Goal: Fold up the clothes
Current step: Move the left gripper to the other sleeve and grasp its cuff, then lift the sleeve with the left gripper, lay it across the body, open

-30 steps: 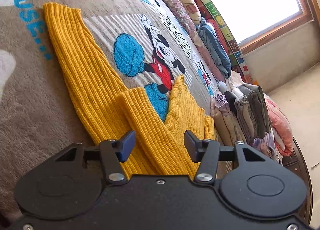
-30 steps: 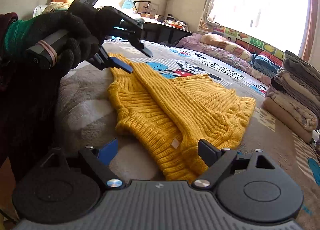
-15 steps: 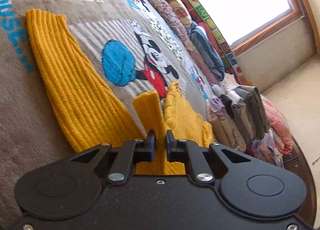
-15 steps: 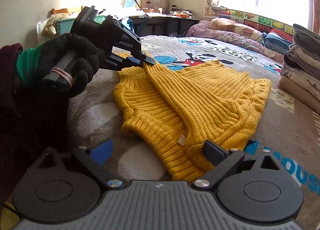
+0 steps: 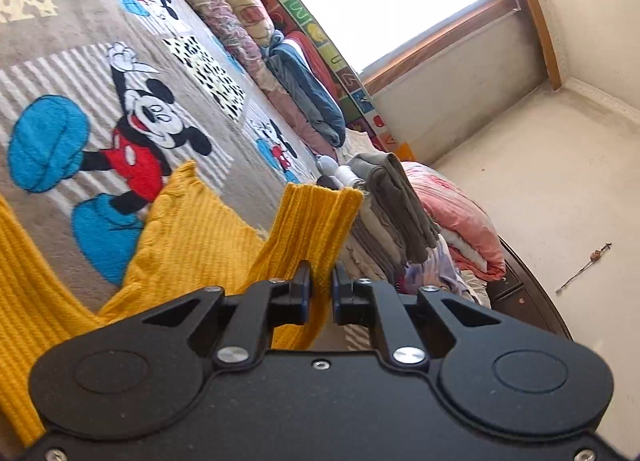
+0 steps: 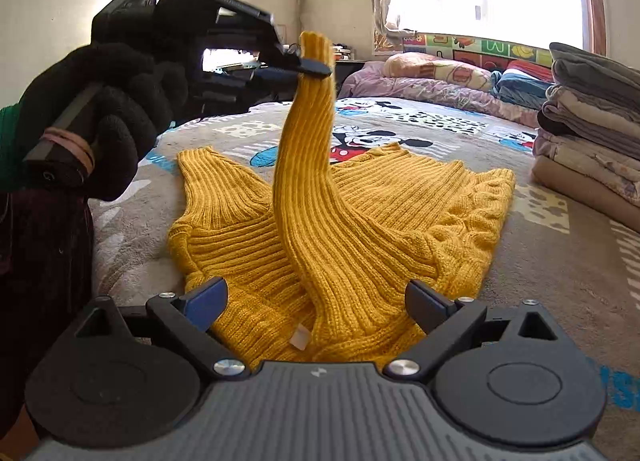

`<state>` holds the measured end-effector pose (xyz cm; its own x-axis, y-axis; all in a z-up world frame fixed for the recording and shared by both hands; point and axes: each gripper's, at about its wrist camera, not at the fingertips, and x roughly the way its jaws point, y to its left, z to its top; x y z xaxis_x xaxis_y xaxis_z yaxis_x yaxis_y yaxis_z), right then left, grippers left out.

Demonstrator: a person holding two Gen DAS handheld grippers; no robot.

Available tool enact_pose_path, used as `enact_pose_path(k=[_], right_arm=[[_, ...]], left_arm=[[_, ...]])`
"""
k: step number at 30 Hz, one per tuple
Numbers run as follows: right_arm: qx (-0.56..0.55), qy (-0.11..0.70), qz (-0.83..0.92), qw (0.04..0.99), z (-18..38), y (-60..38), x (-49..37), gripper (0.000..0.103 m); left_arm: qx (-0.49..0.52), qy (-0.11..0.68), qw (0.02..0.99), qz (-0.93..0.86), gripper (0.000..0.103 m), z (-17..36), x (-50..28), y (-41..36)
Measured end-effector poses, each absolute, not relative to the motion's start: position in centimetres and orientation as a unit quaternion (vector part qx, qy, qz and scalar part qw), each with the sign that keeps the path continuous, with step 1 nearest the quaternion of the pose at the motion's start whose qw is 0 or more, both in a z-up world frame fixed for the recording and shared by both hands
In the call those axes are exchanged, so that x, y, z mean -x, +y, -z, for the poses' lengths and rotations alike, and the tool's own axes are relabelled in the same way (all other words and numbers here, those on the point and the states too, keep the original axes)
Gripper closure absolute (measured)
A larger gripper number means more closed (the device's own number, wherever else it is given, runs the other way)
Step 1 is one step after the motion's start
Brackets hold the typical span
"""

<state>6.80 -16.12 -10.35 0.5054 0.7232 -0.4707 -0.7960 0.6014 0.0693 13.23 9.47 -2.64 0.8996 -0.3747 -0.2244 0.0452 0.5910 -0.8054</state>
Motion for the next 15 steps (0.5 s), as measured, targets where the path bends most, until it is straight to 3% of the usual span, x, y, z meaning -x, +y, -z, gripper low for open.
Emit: enact_pose_path(k=[6,15], right_arm=[[0.075,0.255,-0.46,0.848,10.8,-16.0,-6.5,0.006],[0.057,0.26,-0.475,0.839,10.7,-17.2,-5.8,0.006]], left_arm=[[0.429,0.199,0.871,0.135,0.096,1.2,-18.1,6.5],[0.432,0.251,0.861,0.096,0.097,4.3,-23.8,2.7]])
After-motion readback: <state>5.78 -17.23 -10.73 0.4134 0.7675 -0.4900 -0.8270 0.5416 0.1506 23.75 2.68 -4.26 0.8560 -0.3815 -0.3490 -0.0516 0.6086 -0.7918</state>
